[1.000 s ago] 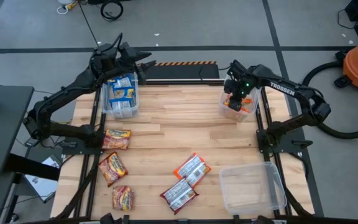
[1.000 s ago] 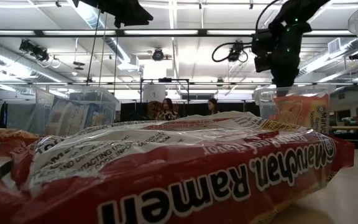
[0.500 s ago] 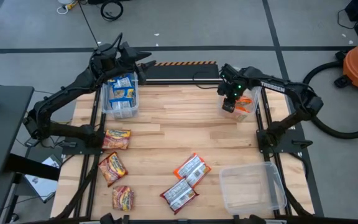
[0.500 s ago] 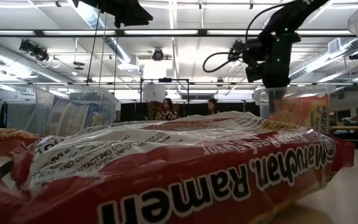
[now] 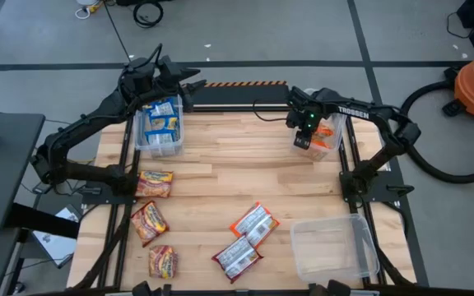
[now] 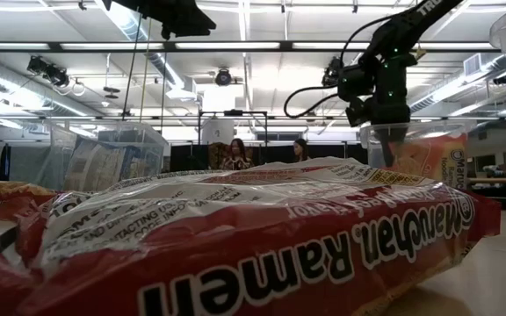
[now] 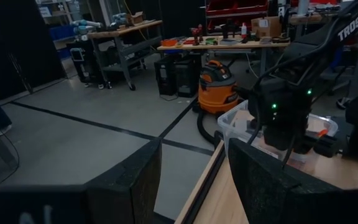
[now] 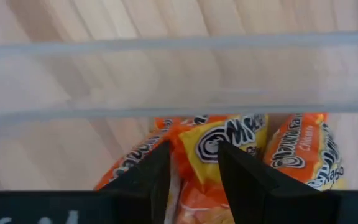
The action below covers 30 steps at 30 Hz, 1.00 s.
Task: Sort Maruchan noodles
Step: Adjust the orange noodle packs in the top right transparent bin
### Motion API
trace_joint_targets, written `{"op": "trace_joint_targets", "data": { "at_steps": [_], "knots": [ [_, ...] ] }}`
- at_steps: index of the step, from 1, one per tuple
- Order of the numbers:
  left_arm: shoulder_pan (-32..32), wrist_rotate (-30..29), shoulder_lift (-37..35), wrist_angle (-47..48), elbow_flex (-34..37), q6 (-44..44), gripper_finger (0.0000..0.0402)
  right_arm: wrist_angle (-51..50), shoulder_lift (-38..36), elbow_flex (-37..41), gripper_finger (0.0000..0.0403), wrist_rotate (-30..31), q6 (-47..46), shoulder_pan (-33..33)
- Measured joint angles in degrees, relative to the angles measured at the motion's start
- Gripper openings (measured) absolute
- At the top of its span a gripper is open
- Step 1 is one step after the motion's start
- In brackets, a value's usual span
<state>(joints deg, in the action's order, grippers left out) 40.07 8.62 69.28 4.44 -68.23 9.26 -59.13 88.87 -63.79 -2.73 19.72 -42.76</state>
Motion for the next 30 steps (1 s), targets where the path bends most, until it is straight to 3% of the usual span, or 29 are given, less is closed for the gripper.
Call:
{"op": "trace_joint_targets", "data": {
  "at_steps": [4,11,25,30],
  "knots": [
    [0.0,0.0,0.0,0.0,0.0,0.0,0.0192,0.2,0.1,0.0,0.0105,0.4,0.4,0.0],
    [0.0,0.0,0.0,0.0,0.0,0.0,0.0192,-3.2,0.0,-1.1,0.0009,1.3,0.2,-0.2],
    [0.0,0.0,0.0,0.2,0.0,-0.1,0.0192,-12.4,-0.1,-5.5,0.0008,1.3,2.9,-5.1],
    [0.0,0.0,0.0,0.2,0.0,-0.1,0.0192,-13.6,-0.1,-6.0,0.0044,-0.1,3.4,-6.0]
  ]
}}
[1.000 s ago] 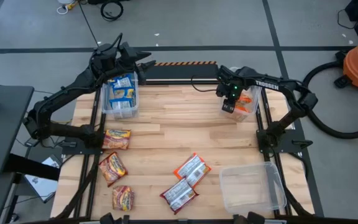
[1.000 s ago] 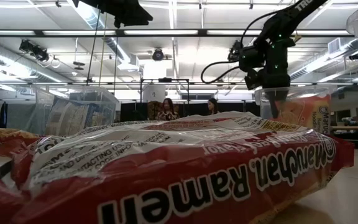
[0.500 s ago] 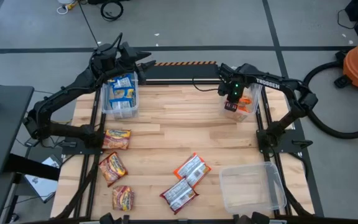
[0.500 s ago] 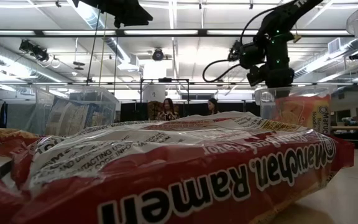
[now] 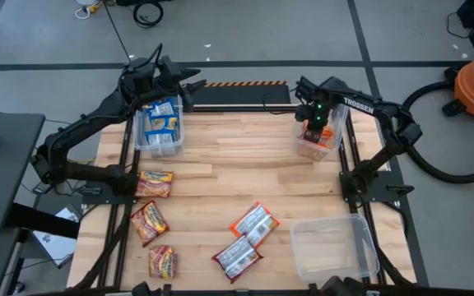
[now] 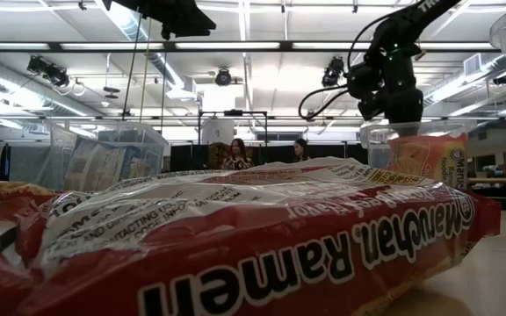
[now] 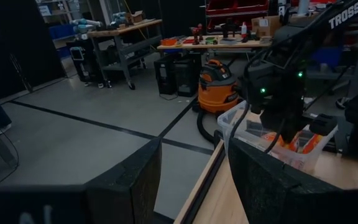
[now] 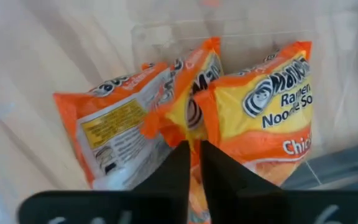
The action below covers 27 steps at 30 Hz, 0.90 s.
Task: Sort Maruchan noodles
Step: Adjust the orange noodle packs in the top right transparent bin, then put the orange noodle pack into the top right transparent bin
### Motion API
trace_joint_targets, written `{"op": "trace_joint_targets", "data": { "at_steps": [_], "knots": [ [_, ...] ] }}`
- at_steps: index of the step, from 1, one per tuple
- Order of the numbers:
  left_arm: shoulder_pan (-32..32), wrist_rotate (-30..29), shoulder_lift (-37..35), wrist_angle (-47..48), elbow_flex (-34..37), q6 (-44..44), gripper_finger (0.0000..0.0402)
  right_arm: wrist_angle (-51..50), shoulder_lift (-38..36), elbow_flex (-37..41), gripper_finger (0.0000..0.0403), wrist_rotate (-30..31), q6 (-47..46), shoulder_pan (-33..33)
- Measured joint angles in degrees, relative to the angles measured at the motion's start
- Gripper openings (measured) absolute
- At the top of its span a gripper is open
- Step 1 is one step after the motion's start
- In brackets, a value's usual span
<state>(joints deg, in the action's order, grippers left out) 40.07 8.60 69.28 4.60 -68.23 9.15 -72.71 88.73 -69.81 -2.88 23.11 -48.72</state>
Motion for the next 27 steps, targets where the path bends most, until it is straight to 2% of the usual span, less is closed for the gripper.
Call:
{"op": "trace_joint_targets", "data": {
  "at_steps": [5,8,13,18,23,27],
  "knots": [
    [0.0,0.0,0.0,0.0,0.0,-0.1,0.0192,-1.1,0.0,-2.9,0.0098,1.7,2.7,-0.9],
    [0.0,0.0,0.0,0.0,0.0,-0.5,0.0192,-1.1,0.0,-4.3,0.0115,2.8,5.2,-2.0],
    [0.0,0.0,-0.4,-0.2,0.0,-1.2,0.0192,-0.4,-2.1,-6.6,0.0114,1.4,4.9,-2.6],
    [-1.4,0.5,-0.7,-2.0,0.0,-3.1,0.0192,-0.5,-8.0,-7.2,0.0103,0.9,2.1,0.5],
    [-6.7,6.4,-0.8,-3.4,-0.1,-5.6,0.0192,-0.5,-13.6,-7.2,0.0101,0.9,-5.8,5.6],
    [-12.4,7.0,-0.8,-4.0,-0.1,-10.2,0.0192,-0.2,-17.2,-7.2,0.0101,0.2,-13.6,11.6]
  ]
}}
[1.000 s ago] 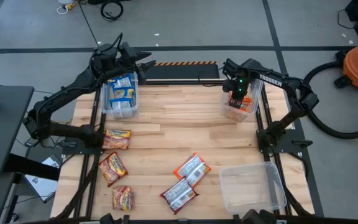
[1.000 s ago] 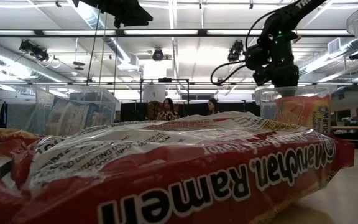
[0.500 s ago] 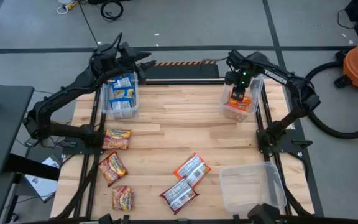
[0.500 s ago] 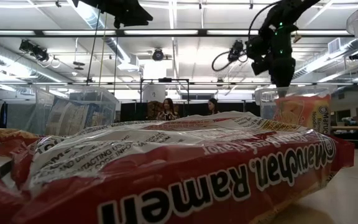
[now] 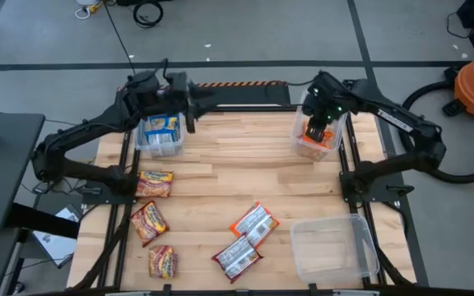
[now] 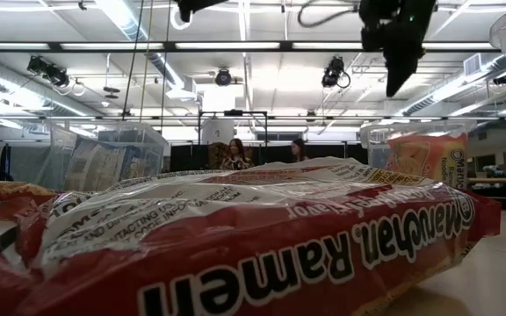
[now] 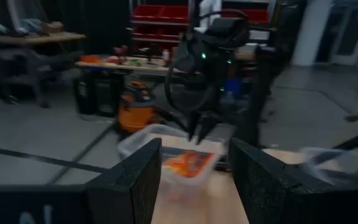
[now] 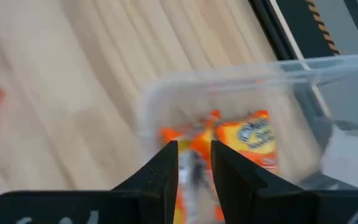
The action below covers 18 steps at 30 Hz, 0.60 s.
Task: Sort Maruchan noodles
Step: Put the orange noodle pack into the top right transparent bin
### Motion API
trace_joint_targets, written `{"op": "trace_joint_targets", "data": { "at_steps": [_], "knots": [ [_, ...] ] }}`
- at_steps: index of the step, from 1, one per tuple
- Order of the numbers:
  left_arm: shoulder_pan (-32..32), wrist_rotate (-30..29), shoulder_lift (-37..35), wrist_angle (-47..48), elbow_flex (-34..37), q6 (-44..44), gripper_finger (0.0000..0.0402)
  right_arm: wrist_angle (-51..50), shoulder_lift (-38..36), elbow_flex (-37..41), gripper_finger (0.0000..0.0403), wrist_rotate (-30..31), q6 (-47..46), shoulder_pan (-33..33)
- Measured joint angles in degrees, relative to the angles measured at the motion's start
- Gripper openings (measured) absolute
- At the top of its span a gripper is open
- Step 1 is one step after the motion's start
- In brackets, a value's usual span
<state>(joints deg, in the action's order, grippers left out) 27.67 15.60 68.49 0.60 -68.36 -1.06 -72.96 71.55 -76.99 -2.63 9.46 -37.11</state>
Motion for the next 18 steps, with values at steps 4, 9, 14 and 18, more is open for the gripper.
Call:
{"op": "trace_joint_targets", "data": {
  "at_steps": [4,9,14,18],
  "knots": [
    [-6.5,-2.4,0.0,0.1,0.0,-4.0,0.0192,0.7,-2.6,0.0,0.0100,-0.3,-9.9,7.2],
    [-15.4,-5.5,0.0,0.5,0.0,-5.8,0.0192,0.9,-3.5,0.0,0.0100,-1.3,-23.8,16.4],
    [-23.7,-11.8,0.0,1.8,0.0,-6.5,0.0192,1.5,-2.6,0.0,0.0100,-1.4,-34.7,26.6],
    [-31.3,-15.3,0.0,2.8,0.0,-9.4,0.0192,3.9,-1.8,0.0,0.0100,0.3,-42.5,33.9]
  ]
}}
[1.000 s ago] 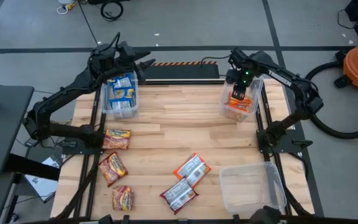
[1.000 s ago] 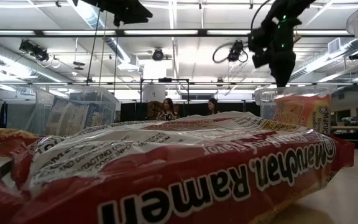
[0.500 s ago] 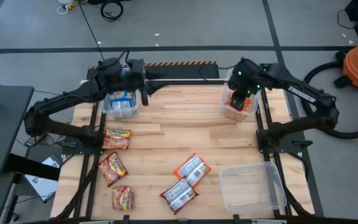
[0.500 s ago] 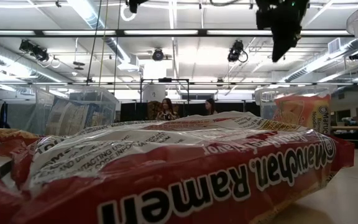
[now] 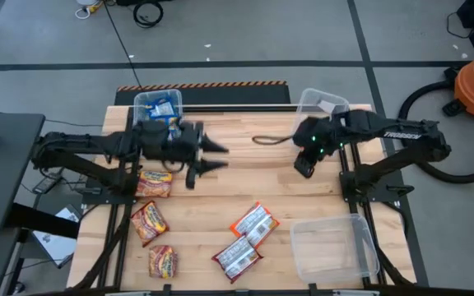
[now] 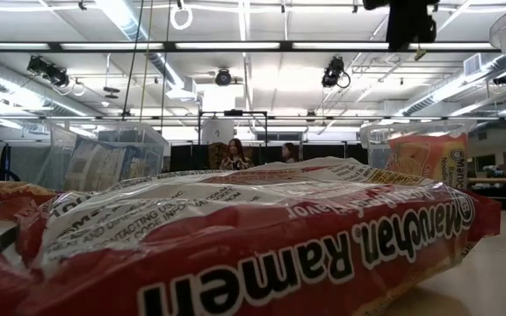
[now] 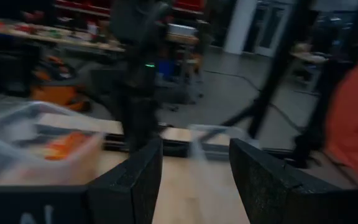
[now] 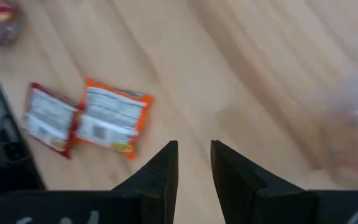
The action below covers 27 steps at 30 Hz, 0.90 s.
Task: Sort Maruchan noodles
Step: Put the orange noodle pack into the top right transparent bin
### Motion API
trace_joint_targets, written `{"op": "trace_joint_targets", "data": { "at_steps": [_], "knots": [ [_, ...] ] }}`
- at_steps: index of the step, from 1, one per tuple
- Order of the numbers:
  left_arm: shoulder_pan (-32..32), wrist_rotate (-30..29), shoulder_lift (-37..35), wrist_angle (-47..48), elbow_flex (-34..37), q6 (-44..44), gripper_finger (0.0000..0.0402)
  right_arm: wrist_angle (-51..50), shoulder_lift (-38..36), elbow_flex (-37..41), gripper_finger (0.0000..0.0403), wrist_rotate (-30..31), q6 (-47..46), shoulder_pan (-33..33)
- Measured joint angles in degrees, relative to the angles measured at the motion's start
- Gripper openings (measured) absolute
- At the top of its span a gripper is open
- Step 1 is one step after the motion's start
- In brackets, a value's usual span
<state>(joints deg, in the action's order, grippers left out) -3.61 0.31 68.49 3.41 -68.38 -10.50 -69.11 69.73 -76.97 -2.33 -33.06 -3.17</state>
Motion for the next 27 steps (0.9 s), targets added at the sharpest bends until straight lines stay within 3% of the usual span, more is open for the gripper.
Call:
{"op": "trace_joint_targets", "data": {
  "at_steps": [9,16,21,27],
  "knots": [
    [-15.0,-6.9,2.7,6.2,-0.2,-7.0,0.0192,11.2,4.0,0.0,0.0101,8.5,-16.0,9.5],
    [-22.9,-11.5,7.7,8.9,-0.1,-14.9,0.0192,21.7,12.6,0.0,0.0101,5.8,-21.2,13.4],
    [-26.2,-13.0,13.4,11.1,-0.1,-22.2,0.0192,21.3,20.1,0.1,0.0101,2.4,-23.5,15.5],
    [-27.5,-13.0,21.0,12.1,0.0,-31.7,0.0192,21.2,25.2,0.2,0.0126,2.5,-22.4,18.6]
  ]
}}
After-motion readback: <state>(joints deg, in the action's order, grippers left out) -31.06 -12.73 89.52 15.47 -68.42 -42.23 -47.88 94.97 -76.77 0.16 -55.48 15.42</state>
